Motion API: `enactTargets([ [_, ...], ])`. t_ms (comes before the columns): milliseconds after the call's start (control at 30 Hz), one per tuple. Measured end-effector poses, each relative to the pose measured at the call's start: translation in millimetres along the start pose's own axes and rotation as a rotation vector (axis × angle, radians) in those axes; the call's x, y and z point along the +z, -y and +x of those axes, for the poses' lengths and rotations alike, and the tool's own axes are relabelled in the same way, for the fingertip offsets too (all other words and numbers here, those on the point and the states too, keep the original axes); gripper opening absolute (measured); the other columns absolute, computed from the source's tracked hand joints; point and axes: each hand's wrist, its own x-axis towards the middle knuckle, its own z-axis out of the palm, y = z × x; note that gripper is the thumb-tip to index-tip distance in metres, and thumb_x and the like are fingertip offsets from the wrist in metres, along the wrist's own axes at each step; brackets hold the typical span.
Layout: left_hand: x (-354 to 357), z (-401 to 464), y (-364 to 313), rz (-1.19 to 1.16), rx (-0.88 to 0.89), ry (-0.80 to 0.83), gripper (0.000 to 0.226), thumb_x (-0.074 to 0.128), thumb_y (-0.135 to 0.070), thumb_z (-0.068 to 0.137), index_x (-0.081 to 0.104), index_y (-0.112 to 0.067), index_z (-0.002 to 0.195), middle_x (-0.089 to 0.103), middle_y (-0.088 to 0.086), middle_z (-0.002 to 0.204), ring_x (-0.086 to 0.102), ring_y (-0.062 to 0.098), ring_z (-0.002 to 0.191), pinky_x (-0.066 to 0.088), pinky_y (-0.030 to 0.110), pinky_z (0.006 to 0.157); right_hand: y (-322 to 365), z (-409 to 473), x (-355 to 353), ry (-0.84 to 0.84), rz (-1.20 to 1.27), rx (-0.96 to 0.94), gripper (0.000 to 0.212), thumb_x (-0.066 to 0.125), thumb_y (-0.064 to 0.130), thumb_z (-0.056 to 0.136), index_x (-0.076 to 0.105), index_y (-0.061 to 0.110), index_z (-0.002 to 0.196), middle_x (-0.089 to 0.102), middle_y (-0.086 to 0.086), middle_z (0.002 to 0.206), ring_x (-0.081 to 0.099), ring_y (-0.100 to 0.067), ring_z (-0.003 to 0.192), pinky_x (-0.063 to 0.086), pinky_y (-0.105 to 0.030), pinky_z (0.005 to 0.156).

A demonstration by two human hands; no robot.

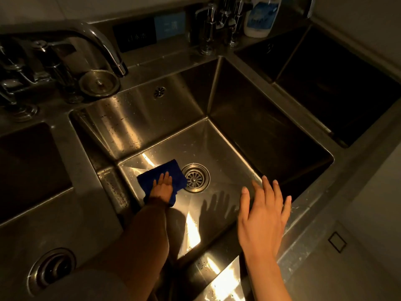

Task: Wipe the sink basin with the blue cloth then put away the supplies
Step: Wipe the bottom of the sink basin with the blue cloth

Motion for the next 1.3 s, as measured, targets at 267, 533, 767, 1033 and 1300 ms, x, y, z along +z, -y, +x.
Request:
enactTargets([
  [267,-21.6,16.4,24.0,0.145,0.16,0.123,0.065,0.041,-0.012,0.1,0.003,-0.011,0.152,-0.008,0.008,0.16,-0.003,0.028,0.148,0.01,0.045,0.12,1.5,0.0,-1.2,0.004,0.007,0.01,0.05,0.03,0.04,0.092,0.057,0.009,0.12,0.048,-0.011,0.136,0.029,-0.025,0.135,0.007,-0.045,0.114],
  [533,-31.4,4.2,23.4,0.217,0.16,0.108,0.07,0.048,-0.019,0.098,0.005,-0.014,0.153,-0.007,0.007,0.16,-0.002,0.028,0.148,0.011,0.045,0.12,1.2,0.8,-1.8,0.015,-0.008,0.017,0.053,0.028,0.043,0.092,0.057,0.01,0.12,0.048,-0.011,0.136,0.028,-0.024,0.135,0.006,-0.044,0.114],
  [767,-7.2,-34.4,-0.6,0.023,0.04,-0.422,0.057,0.098,-0.021,0.026,0.079,-0.003,0.077,0.076,0.015,0.086,0.075,0.024,0.079,0.06,0.036,0.063,1.5,0.3,-2.1,0.031,-0.022,0.024,0.051,0.03,0.042,0.092,0.058,0.01,0.12,0.048,-0.01,0.136,0.029,-0.024,0.135,0.008,-0.044,0.113],
  [1033,-14.5,-7.5,11.9,0.02,0.097,-0.393,0.061,0.095,0.0,0.032,0.074,0.01,0.088,0.072,0.026,0.093,0.073,0.032,0.083,0.059,0.039,0.065,-0.5,1.8,1.3,0.013,-0.029,0.02,0.057,0.023,0.046,0.09,0.058,0.012,0.12,0.05,-0.008,0.135,0.03,-0.023,0.134,0.008,-0.045,0.113],
  [1300,-13.2,16.9,17.0,0.122,-0.018,-0.064,0.058,0.029,-0.015,0.103,0.0,-0.002,0.151,-0.003,0.015,0.16,0.002,0.029,0.148,0.005,0.04,0.121,-0.8,2.2,1.9,0.015,-0.039,0.024,0.058,0.022,0.047,0.09,0.058,0.012,0.119,0.05,-0.008,0.135,0.03,-0.023,0.134,0.008,-0.044,0.113],
])
